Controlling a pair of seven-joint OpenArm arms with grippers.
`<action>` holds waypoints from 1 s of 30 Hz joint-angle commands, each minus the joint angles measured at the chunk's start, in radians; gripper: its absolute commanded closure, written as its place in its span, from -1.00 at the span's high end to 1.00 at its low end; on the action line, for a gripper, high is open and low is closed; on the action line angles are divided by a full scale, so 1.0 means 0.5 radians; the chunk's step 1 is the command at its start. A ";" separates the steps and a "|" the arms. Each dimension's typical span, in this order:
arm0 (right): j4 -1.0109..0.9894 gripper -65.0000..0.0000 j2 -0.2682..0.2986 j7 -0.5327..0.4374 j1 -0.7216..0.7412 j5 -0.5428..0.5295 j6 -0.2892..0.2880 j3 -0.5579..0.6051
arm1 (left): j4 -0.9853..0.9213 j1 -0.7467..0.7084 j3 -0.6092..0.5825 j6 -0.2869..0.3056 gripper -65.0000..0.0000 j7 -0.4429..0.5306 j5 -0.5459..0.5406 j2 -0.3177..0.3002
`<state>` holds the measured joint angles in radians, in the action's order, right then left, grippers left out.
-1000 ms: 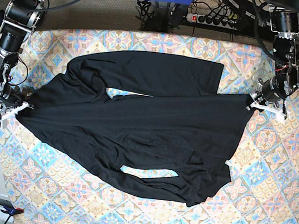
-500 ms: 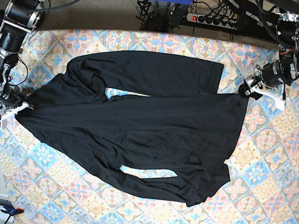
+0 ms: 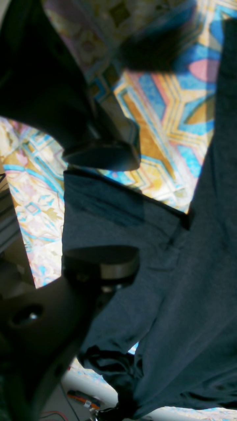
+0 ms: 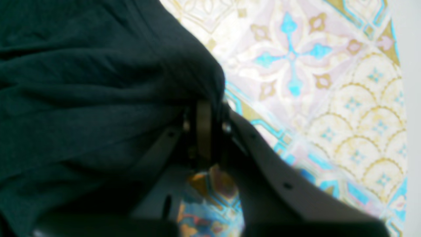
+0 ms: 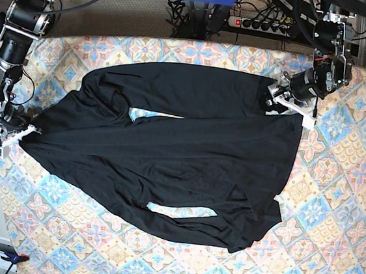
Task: Layout the t-shirt on the table in an organized manner, then fold the t-shirt properly
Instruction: 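Drag the shirt edge with the left gripper toward the collar end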
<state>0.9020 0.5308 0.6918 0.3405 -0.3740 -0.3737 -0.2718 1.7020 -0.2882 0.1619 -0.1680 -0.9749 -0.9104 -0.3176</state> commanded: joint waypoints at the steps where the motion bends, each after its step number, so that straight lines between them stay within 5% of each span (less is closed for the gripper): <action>1: 0.033 -1.00 0.054 -0.038 0.048 -0.018 0.000 -0.010 | -0.011 0.016 -0.052 -0.012 0.09 -0.019 0.018 0.020; 11: 0.036 -1.00 0.054 -0.035 0.048 -0.018 0.000 -0.010 | -0.018 0.041 -0.476 -0.012 0.04 -0.013 0.248 0.017; 13: 0.036 -1.00 0.054 -0.032 0.048 -0.018 0.000 -0.010 | -0.018 0.047 -0.543 -0.012 -0.12 -0.016 0.251 0.008; 19: 0.155 -1.00 0.051 -0.020 0.045 -0.018 0.000 -0.010 | -0.015 0.044 -0.568 -0.015 -1.00 -0.016 0.257 -0.038; 30: 0.174 -1.00 0.051 0.060 -0.072 -0.018 0.000 -0.023 | 0.507 -0.330 -0.252 -0.012 -1.00 0.122 0.239 -0.318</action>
<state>0.9737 0.5316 0.7296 0.2893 -0.3801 -0.3737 -0.2768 1.9331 -0.4652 0.0273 -0.1829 -0.9379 -0.7841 -0.4637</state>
